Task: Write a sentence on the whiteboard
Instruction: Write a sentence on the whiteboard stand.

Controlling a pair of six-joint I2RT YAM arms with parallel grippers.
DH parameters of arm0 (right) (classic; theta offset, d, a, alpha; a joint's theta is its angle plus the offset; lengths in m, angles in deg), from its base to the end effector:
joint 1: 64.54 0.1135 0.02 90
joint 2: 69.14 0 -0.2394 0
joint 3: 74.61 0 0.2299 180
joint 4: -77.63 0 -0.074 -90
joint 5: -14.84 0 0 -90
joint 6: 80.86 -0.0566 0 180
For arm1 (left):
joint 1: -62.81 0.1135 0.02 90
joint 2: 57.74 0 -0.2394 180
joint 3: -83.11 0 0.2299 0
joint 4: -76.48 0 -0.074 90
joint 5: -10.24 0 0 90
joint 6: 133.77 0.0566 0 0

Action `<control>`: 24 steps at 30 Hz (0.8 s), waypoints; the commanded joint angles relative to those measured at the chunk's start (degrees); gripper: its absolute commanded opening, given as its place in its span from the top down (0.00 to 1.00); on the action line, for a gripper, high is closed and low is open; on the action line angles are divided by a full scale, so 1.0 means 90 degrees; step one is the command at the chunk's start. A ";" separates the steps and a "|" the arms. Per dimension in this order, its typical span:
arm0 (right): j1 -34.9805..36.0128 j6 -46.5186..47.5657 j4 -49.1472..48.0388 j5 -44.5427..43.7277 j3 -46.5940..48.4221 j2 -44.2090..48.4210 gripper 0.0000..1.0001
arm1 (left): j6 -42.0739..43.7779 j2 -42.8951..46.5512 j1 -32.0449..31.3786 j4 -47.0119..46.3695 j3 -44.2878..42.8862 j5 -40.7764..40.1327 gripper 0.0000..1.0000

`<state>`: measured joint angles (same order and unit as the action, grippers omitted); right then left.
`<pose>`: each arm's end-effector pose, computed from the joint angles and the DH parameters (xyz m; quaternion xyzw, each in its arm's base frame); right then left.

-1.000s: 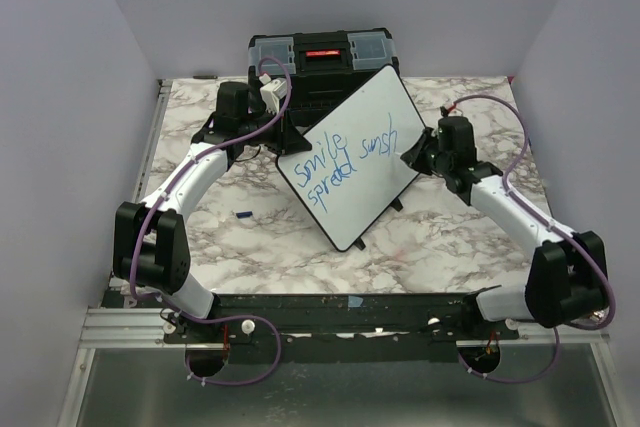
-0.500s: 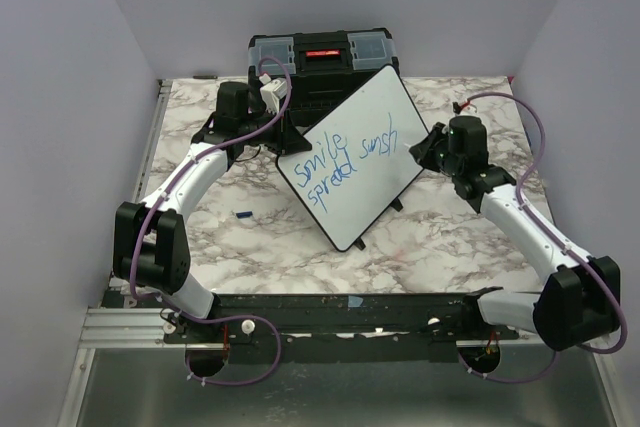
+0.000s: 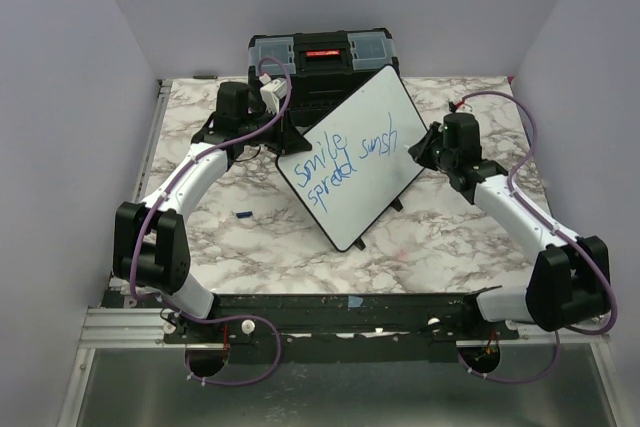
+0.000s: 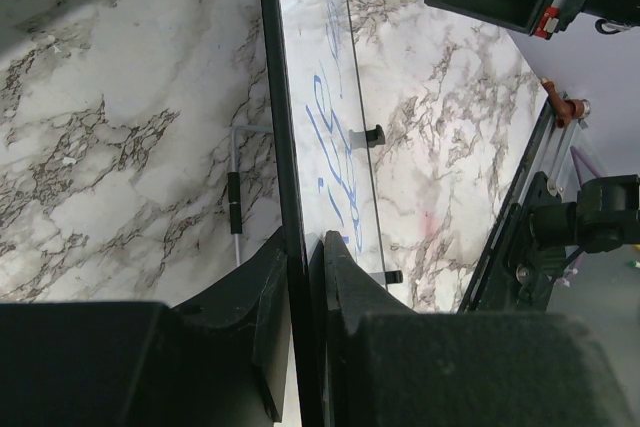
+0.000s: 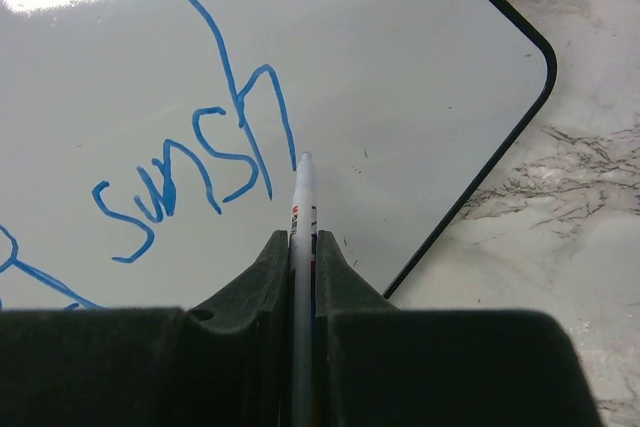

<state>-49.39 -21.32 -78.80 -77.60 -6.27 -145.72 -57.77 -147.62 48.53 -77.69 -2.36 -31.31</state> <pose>0.2930 0.0768 0.2446 0.1266 0.8645 0.1713 0.4554 0.3240 -0.1262 0.2790 0.2063 0.7902 -0.4560 0.3536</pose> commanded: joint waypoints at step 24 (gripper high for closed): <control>-0.0454 -0.0423 -0.0743 0.0495 0.0867 -0.1091 0.99 | 0.0579 0.0205 -0.0063 -0.0465 -0.0096 -0.0093 1.00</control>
<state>-53.04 -24.35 -83.50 -74.78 -1.22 -154.09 -57.77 -147.62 48.53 -77.69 -2.36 -31.31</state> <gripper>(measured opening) 0.125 0.168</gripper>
